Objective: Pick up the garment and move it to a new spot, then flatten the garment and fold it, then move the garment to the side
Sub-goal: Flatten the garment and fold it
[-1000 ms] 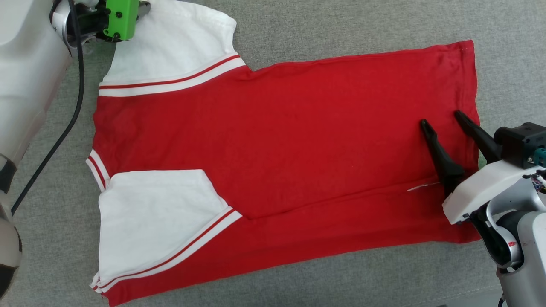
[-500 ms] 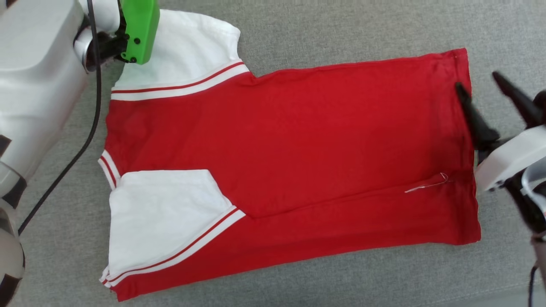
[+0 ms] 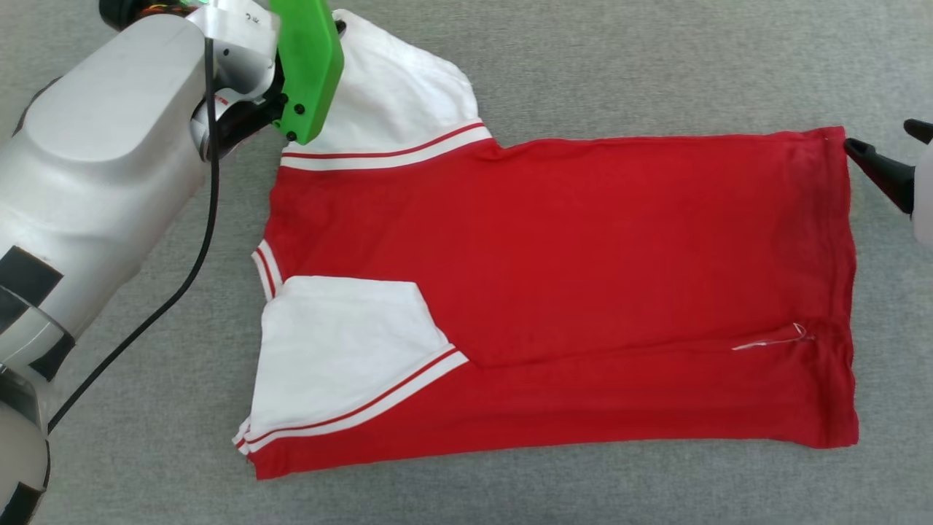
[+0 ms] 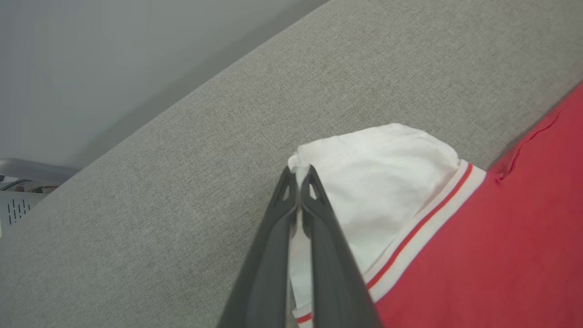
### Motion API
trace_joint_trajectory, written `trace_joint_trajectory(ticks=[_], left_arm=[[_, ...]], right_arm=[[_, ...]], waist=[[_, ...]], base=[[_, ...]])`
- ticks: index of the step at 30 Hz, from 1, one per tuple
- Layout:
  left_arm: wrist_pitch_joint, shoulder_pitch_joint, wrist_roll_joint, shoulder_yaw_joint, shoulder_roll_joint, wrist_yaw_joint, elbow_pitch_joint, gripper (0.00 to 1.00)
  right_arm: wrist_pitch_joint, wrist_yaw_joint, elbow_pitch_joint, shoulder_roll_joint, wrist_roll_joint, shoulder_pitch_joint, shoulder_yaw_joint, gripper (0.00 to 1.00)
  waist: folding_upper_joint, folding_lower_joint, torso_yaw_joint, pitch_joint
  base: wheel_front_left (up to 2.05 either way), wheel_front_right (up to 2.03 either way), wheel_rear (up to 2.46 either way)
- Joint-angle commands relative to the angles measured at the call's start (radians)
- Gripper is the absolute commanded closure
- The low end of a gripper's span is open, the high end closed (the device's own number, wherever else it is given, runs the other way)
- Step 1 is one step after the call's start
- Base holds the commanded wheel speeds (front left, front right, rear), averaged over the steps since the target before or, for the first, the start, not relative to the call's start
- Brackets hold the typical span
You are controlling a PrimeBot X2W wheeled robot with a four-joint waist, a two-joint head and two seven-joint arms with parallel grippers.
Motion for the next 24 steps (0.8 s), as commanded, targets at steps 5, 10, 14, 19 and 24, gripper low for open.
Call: trace_joint_trajectory(ticks=[5,10,14,19,24], left_arm=[[-0.029,-0.002,0.028,-0.004,-0.008,-0.003,-0.033,1.00],[-0.047,-0.020,0.041,-0.005,-0.014,-0.003,-0.050,1.00],[-0.063,-0.022,0.038,-0.005,-0.015,-0.003,-0.049,1.00],[-0.081,-0.004,0.023,-0.005,-0.015,-0.003,-0.033,1.00],[-0.097,0.024,0.011,-0.005,-0.007,-0.003,-0.010,1.00]], right_arm=[[0.084,-0.001,0.114,-0.014,0.017,-0.100,0.064,0.00],[0.084,-0.001,0.236,0.029,0.017,-0.155,0.102,0.00],[0.054,-0.001,0.326,0.060,0.011,-0.157,0.145,0.00],[0.000,-0.001,0.409,0.087,0.040,-0.148,0.188,1.00],[-0.129,-0.001,0.426,0.070,0.054,-0.164,0.211,1.00]], waist=[[-0.0001,0.0000,0.047,0.020],[-0.0001,0.0000,0.068,0.045],[-0.0001,0.0000,0.073,0.053],[-0.0001,0.0000,0.072,0.047],[-0.0001,0.0000,0.063,0.018]], base=[[0.00,0.00,0.00],[0.00,0.00,0.00],[0.00,0.00,0.00],[0.00,0.00,0.00],[0.00,0.00,0.00]])
